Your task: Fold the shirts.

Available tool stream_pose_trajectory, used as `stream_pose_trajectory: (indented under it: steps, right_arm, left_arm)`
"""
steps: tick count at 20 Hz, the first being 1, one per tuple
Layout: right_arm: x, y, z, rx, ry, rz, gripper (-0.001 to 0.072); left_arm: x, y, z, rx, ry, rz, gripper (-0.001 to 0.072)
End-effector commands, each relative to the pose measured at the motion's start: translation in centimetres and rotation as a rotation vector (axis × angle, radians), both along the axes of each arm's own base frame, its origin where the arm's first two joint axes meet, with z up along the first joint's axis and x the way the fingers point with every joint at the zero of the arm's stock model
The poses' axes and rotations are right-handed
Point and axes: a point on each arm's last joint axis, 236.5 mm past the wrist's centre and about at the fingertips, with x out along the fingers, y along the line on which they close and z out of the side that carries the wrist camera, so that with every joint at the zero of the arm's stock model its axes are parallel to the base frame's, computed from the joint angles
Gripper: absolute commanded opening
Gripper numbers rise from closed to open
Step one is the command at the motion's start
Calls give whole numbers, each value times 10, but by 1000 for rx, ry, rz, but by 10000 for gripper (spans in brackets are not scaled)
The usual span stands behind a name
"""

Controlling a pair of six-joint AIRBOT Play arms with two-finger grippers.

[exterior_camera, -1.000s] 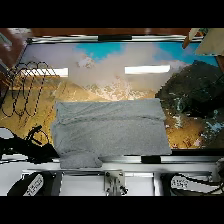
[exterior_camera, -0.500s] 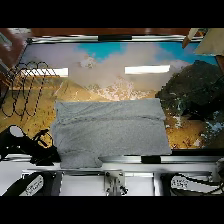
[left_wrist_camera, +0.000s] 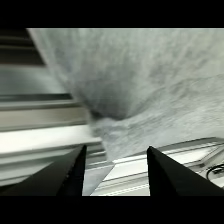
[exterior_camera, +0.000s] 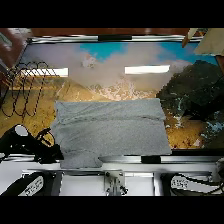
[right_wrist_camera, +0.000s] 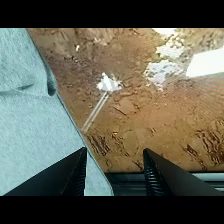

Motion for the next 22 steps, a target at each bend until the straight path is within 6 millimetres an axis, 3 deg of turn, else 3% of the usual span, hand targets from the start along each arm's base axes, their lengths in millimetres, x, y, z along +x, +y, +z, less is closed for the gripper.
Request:
stream_pose_trajectory:
  steps: [1, 6, 13, 14, 16, 17, 19, 20, 21, 22]
  right_arm:
    - [1, -1, 0, -5, -4, -2, 468]
    - [2, -2, 0, -8, -9, -2, 468]
    - [2, -2, 0, -9, -11, 4, 468]
    - [2, -2, 0, -9, -12, 4, 468]
    - [2, -3, 0, -11, -11, 4, 468]
    - [1, -4, -1, -16, -9, 5, 468]
    - [-2, -6, -2, -27, 4, 9, 469]
    - [-7, -7, -3, -27, 20, 23, 470]
    - [-20, -5, -11, -14, 62, 44, 591]
    - [-38, 1, -21, 32, 113, 42, 601]
  left_arm:
    - [-14, 13, 1, 39, 53, -59, 434]
    - [-1, -2, 2, -12, 14, -6, 432]
    - [-7, -6, -9, 1, 79, 22, 430]
    - [-2, -8, -13, 5, 60, 29, 383]
    - [6, -19, -16, -8, 26, 30, 371]
    - [5, -22, -17, -11, 29, 16, 294]
    - [2, -24, -17, -16, 33, -8, 36]
    - [3, -26, -16, -23, 31, -13, 30]
    - [4, -26, -14, -25, 27, -17, 29]
    - [7, -26, -11, -33, 11, -32, 29]
